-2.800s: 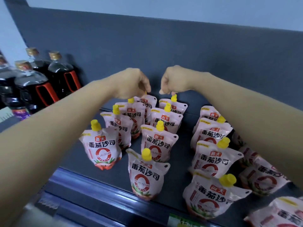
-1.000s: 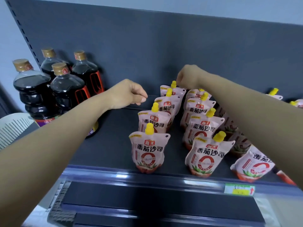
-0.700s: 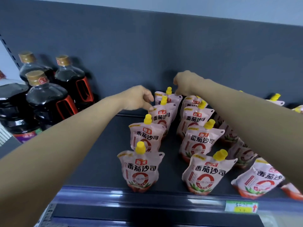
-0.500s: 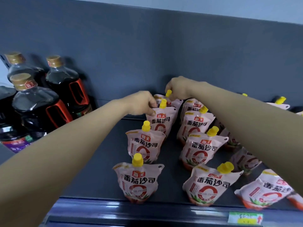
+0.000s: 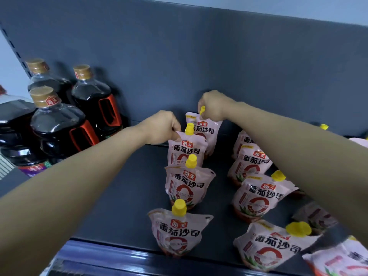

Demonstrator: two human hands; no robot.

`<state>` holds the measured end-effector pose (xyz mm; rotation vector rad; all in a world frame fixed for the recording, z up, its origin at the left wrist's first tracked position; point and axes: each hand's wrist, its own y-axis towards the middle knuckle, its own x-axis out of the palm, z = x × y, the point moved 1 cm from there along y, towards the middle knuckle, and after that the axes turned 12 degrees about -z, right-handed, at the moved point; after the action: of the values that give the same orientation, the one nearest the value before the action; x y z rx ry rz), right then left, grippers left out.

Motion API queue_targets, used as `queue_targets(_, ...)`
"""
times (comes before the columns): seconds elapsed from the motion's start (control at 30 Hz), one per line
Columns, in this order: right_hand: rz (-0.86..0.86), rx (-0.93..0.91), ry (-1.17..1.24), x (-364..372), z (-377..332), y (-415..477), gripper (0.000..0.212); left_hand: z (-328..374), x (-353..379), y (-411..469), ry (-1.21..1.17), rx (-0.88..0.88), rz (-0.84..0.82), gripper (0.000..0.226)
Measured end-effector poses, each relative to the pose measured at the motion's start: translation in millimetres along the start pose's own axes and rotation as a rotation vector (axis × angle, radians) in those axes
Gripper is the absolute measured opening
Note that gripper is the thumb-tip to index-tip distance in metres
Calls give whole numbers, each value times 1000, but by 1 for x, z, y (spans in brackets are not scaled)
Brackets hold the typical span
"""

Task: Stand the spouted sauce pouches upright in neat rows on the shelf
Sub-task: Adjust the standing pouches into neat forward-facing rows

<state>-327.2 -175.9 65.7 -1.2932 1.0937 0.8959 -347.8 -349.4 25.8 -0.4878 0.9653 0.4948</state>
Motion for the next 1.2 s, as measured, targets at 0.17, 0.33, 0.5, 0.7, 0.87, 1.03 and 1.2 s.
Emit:
queue_targets(0.17, 18, -12, 30, 3, -11, 3, 24, -1, 2, -6, -42, -16, 22, 7)
queue_targets(0.33, 10, -16, 49, 2, -11, -1, 27, 4, 6, -5, -85, -8, 14, 11)
queue_targets(0.5, -46, -32, 67, 0, -8, -13, 33, 8, 10, 0, -103, 6, 28, 8)
queue_targets(0.7, -36, -33, 52, 0, -4, -26, 28, 13, 12, 0, -92, 22, 18, 8)
queue_targets(0.87, -11, -4, 95, -7, 3, -42, 32, 12, 10, -8, -96, 16, -21, 6)
queue_targets(1.03, 50, 9, 130, -13, 1, -61, 35, 7, 9, -14, -122, 8, 70, 10)
queue_targets(1.2, 91, -10, 107, -15, -10, -76, 30, 12, 5, -24, -137, 9, 86, 16)
